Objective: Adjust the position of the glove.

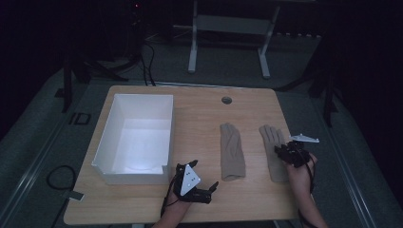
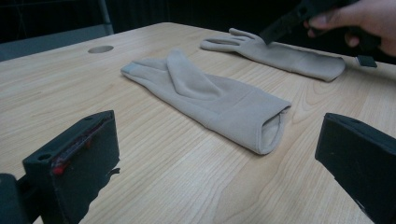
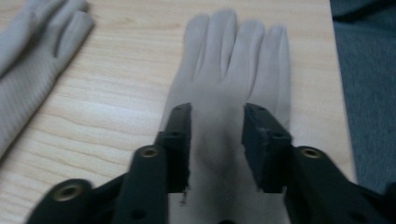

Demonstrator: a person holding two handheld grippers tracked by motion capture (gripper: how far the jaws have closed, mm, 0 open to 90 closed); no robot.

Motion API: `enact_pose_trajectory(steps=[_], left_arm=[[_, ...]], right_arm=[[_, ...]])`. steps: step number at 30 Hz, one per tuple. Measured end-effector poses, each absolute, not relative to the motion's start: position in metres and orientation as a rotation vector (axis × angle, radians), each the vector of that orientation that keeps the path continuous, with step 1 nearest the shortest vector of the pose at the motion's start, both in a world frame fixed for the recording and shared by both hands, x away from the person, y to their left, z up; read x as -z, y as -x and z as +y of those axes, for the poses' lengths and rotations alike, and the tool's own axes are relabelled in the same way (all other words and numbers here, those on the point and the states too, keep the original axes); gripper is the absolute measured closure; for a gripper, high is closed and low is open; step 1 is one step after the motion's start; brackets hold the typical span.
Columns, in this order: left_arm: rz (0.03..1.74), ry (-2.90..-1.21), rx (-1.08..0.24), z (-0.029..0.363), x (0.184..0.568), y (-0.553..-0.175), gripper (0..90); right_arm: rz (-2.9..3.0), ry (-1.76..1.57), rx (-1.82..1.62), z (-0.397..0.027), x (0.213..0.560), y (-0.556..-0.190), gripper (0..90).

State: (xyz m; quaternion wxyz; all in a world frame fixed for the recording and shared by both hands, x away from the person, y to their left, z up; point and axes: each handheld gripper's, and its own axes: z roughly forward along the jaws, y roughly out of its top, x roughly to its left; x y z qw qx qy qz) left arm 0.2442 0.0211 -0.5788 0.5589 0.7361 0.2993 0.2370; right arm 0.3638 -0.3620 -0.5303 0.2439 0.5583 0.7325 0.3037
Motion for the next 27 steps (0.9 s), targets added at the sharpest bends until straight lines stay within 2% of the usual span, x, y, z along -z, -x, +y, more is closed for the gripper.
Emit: enact_pose_trajectory(steps=[5,8,11,16,19,24,27], left_arm=[[0.705,-1.737,-0.56,0.021,0.579,-0.244,0.1],[0.707,-1.736,-0.559,0.021,0.579,-0.244,0.1],[0.712,-1.735,-0.558,0.021,0.579,-0.244,0.1],[0.71,-1.732,-0.562,0.021,0.579,-0.244,0.1],[0.708,-1.734,-0.561,0.02,0.579,-0.244,0.1],[0.708,-1.737,-0.562,0.02,0.579,-0.244,0.2],[0.711,-1.735,-0.56,0.021,0.579,-0.244,0.1]], right_arm=[[2.076,-1.363,-0.865,-0.374,0.52,-0.369,54.2],[2.108,-1.325,-0.875,-0.379,0.521,-0.37,54.1],[2.179,-1.248,-0.914,-0.385,0.534,-0.369,50.4],[2.205,-1.241,-0.905,-0.389,0.551,-0.367,50.2],[2.214,-1.221,-0.925,-0.389,0.556,-0.366,56.7],[2.177,-1.234,-0.913,-0.387,0.557,-0.362,80.2],[2.129,-1.29,-0.896,-0.381,0.553,-0.36,82.5]])
